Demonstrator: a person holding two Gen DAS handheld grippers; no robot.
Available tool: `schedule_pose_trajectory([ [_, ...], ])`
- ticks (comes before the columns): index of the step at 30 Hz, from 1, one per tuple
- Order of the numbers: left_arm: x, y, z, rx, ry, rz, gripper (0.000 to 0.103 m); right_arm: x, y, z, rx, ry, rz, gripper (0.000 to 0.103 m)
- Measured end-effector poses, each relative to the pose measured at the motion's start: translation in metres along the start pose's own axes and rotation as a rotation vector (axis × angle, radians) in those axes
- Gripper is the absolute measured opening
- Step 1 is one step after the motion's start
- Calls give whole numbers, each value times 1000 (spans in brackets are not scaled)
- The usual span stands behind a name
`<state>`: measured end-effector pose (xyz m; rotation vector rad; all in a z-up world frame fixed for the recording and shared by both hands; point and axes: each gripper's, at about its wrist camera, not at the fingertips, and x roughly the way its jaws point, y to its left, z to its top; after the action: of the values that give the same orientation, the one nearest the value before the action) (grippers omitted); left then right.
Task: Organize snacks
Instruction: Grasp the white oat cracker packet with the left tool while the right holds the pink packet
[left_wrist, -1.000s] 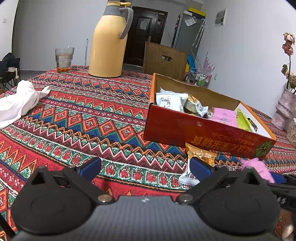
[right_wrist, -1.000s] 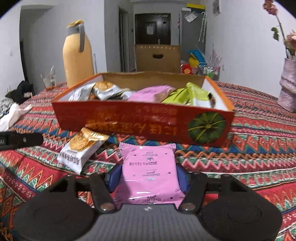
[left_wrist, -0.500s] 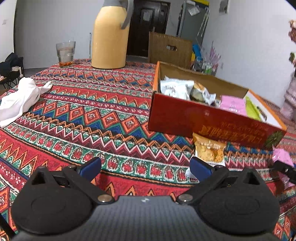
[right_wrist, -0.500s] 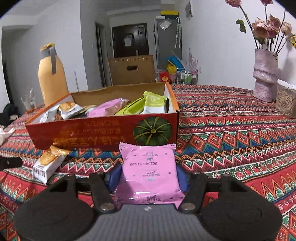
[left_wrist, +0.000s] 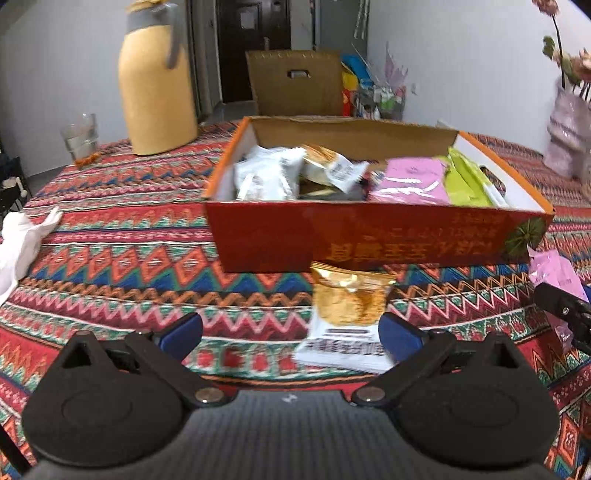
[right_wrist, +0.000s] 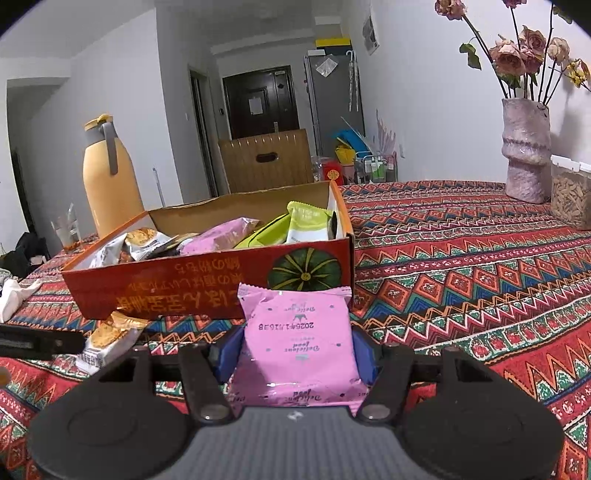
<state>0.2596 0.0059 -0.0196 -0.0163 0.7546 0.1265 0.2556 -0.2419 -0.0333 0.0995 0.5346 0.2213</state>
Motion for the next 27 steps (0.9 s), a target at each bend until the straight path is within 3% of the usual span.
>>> schedule_pose_trajectory([
  [8, 24, -19, 2, 7, 37, -8, 103, 1, -3, 0, 17, 6, 17, 61],
  [14, 29, -19, -1, 3, 36, -20, 94, 1, -3, 0, 18, 6, 25, 61],
  [17, 27, -20, 0, 6, 24, -23, 83, 3, -3, 0, 20, 11, 27, 61],
  [22, 22, -19, 0, 1, 4, -32, 47, 4, -3, 0, 21, 17, 29, 61],
  [27, 13, -16, 0, -3, -19, -54, 46, 5, -3, 0, 21, 23, 26, 61],
])
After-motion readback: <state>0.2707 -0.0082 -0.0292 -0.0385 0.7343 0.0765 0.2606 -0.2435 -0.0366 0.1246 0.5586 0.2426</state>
